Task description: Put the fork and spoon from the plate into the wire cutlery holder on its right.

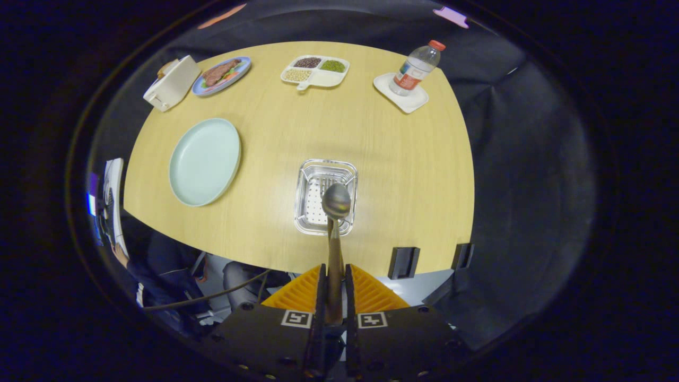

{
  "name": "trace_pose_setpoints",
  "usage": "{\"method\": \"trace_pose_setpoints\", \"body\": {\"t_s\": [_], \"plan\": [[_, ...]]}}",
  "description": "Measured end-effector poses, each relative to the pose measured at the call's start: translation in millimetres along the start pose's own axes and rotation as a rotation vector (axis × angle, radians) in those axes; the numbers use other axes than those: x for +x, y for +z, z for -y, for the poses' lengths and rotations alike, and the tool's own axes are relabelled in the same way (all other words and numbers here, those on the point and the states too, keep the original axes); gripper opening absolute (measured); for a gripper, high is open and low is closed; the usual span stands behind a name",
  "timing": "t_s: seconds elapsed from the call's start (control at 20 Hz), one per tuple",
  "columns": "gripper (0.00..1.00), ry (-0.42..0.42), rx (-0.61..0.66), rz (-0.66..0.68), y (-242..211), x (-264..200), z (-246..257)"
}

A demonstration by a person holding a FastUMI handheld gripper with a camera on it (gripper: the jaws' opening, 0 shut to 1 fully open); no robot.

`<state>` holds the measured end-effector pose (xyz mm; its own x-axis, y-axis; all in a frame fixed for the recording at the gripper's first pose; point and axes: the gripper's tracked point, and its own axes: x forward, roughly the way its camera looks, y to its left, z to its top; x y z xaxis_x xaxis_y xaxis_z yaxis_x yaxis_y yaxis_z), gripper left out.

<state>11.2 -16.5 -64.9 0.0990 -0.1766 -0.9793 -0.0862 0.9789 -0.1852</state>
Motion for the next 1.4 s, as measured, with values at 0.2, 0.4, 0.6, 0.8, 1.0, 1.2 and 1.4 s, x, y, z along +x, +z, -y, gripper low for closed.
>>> {"method": "trace_pose_setpoints", "body": {"t_s": [0.2,0.4,0.6,0.8,1.0,1.2,1.4], "plan": [[0.44,0.004,0.017,0.037,4,-8,2],[0.93,0.060,0.046,0.118,11,-21,-5],[0.98,0.184,0.134,0.301,26,-49,-15],[0.96,0.213,0.166,0.548,35,-93,-12],[0.97,0.099,0.070,0.908,34,-160,-9],[0.97,0.034,0.073,1.341,18,-243,-36],[0.95,0.060,0.125,1.560,-19,-256,-72]]}}
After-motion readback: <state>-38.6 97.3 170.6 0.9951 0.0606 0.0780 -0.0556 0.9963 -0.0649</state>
